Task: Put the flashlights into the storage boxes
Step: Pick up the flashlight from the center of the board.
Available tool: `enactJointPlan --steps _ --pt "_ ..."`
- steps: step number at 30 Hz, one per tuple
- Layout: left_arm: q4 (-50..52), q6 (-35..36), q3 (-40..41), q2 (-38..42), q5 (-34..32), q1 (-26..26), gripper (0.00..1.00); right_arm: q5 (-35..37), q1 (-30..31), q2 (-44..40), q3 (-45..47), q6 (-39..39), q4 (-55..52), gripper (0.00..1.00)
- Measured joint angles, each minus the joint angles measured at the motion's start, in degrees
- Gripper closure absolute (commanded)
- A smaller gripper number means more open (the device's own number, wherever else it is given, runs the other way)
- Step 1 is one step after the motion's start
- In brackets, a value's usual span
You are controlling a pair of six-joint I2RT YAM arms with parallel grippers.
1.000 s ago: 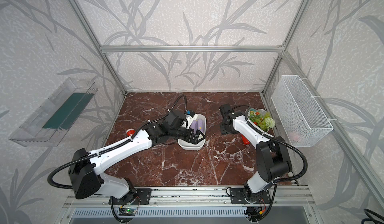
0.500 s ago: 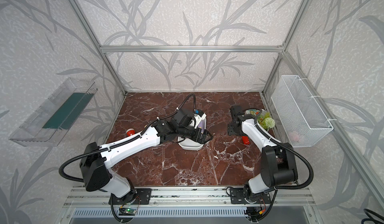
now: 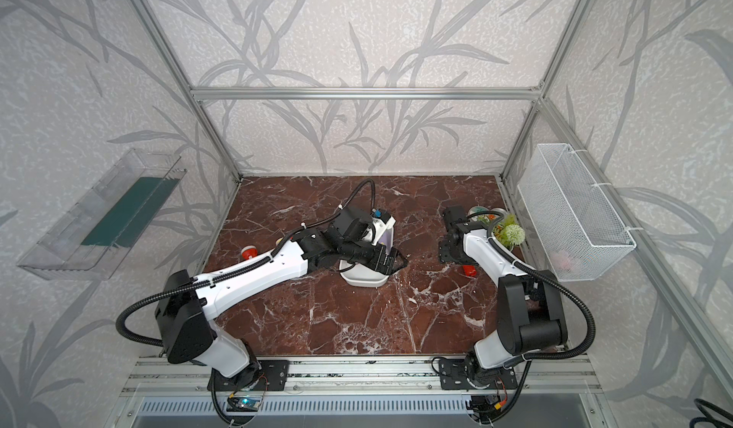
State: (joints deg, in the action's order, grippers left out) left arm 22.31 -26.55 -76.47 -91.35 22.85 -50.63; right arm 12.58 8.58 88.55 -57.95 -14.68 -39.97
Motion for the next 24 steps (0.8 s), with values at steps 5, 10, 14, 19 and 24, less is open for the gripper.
enactJointPlan --steps 5,10,14,19,24 --pt "0.0 0.1 -1.3 -0.4 0.1 0.0 0.01 1.2 -0.1 2.0 0.2 0.0 1.0 0.22" --pt "0.2 0.6 -2.1 -0.5 0.2 0.0 0.01 2.7 -0.1 4.1 0.3 0.2 1.1 0.22" --pt "0.3 1.1 -2.3 -0.5 0.1 0.0 0.01 4.0 -0.1 5.5 0.3 0.4 1.1 0.22" --pt "0.5 1.5 -2.3 -0.5 0.1 0.0 0.01 5.5 -0.1 6.8 0.3 0.7 1.1 0.22" --pt "1.0 1.5 -2.3 -0.5 0.0 0.0 0.01 6.4 -0.1 7.3 0.2 0.8 1.1 0.22"
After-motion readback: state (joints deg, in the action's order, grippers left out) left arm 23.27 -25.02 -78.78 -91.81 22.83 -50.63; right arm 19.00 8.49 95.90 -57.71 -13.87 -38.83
